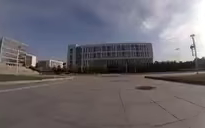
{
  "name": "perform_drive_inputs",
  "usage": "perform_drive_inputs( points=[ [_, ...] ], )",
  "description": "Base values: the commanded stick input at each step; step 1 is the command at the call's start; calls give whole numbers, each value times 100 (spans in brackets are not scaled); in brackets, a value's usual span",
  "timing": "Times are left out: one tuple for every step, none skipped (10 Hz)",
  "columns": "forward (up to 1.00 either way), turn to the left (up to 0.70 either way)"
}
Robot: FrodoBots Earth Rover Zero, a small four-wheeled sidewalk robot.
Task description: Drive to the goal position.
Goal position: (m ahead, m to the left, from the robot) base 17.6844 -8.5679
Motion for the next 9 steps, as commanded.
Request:
perform_drive_inputs(
  points=[
    [70, 0],
    [70, 0],
    [70, 0],
    [70, 0],
    [70, 0],
    [70, 0],
    [70, 0],
    [70, 0],
    [70, 0]
  ],
)
